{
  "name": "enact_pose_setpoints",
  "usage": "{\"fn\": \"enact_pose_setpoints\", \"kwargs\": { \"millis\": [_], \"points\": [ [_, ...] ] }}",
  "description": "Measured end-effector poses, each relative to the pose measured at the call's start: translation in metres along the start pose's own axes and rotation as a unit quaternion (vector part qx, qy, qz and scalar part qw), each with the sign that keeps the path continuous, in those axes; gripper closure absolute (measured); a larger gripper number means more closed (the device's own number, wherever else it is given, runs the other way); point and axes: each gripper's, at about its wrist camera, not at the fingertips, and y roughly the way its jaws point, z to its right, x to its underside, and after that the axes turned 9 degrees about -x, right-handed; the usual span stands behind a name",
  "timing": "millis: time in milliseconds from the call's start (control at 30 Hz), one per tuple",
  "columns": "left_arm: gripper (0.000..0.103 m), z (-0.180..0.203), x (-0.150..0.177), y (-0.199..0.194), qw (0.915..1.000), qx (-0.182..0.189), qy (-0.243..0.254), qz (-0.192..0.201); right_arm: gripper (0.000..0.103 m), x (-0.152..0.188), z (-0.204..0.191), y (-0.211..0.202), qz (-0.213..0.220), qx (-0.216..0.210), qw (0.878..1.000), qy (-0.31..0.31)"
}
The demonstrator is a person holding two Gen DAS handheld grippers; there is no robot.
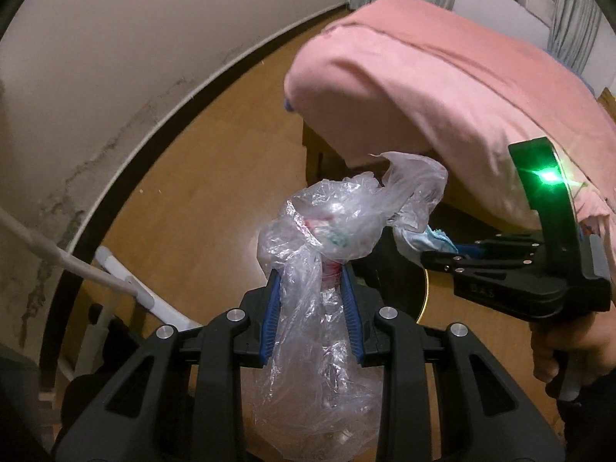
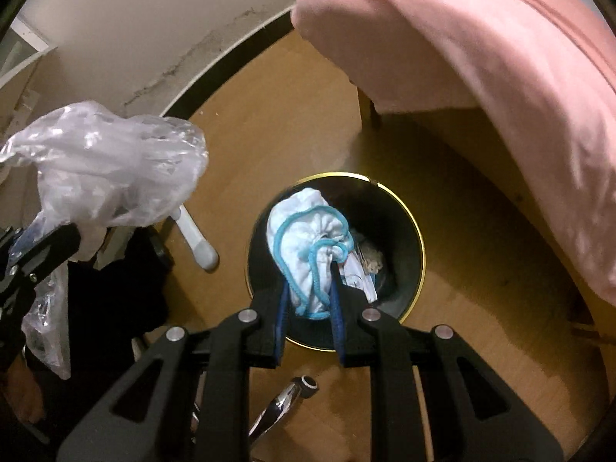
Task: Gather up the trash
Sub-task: 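Carry both items over the bin and open both tools to drop them, then grasp the white bottle cap with the left tool while the right tool grasps the grey-white cloth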
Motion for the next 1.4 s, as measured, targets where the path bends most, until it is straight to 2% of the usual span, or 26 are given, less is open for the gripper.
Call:
{"fn": "enact_pose_setpoints", "kwargs": {
  "millis": [100,133,200,233,267,600,833,867,900,933,1000,1200,1400],
  "points": [
    [0.074,0.004,0.001,0.014,0.9999,0.002,0.005,-0.013,0.083,0.001,0.005,0.006,-0.004,0.007,1.0,0.001],
    [0.074,0.006,0.003,0.02,0.9998,0.001,0.005,-0.017,0.079,0.002,0.006,0.006,-0.003,0.008,1.0,0.002],
    [0.074,0.008,0.002,0.029,0.9996,0.003,0.004,-0.027,0.066,0.001,0.008,0.007,0.0,0.012,1.0,0.003],
    [0.074,0.009,0.001,0.034,0.9995,0.005,0.004,-0.032,0.054,0.001,0.007,0.008,0.002,0.015,1.0,0.003],
    [0.074,0.011,0.001,0.037,0.9994,0.004,0.005,-0.034,0.047,0.001,0.007,0.008,0.006,0.017,1.0,0.002],
    [0.074,0.029,-0.002,0.059,0.9981,0.019,0.012,-0.058,0.047,0.001,0.016,-0.003,0.02,0.017,1.0,0.008],
    [0.072,0.042,-0.01,0.066,0.9972,0.042,0.017,-0.06,0.046,0.005,0.015,-0.019,0.033,0.025,0.999,0.011],
    [0.069,0.044,-0.011,0.067,0.9969,0.046,0.02,-0.061,0.046,0.006,0.015,-0.021,0.035,0.026,0.999,0.012],
    [0.061,0.046,-0.012,0.066,0.9968,0.048,0.021,-0.061,0.046,0.007,0.014,-0.023,0.038,0.029,0.999,0.013],
    [0.048,0.048,-0.013,0.065,0.9967,0.051,0.022,-0.058,0.045,0.006,0.014,-0.026,0.04,0.03,0.999,0.014],
    [0.029,0.051,-0.015,0.061,0.9972,0.052,0.023,-0.048,0.044,0.006,0.013,-0.033,0.046,0.033,0.998,0.014],
    [0.025,0.056,-0.021,0.044,0.9976,0.051,0.033,-0.034,0.043,0.003,0.006,-0.055,0.059,0.041,0.997,0.009],
    [0.021,0.037,-0.025,-0.015,0.9985,0.036,0.041,0.008,0.043,-0.005,-0.021,-0.087,0.08,0.038,0.996,-0.016]
  ]
}}
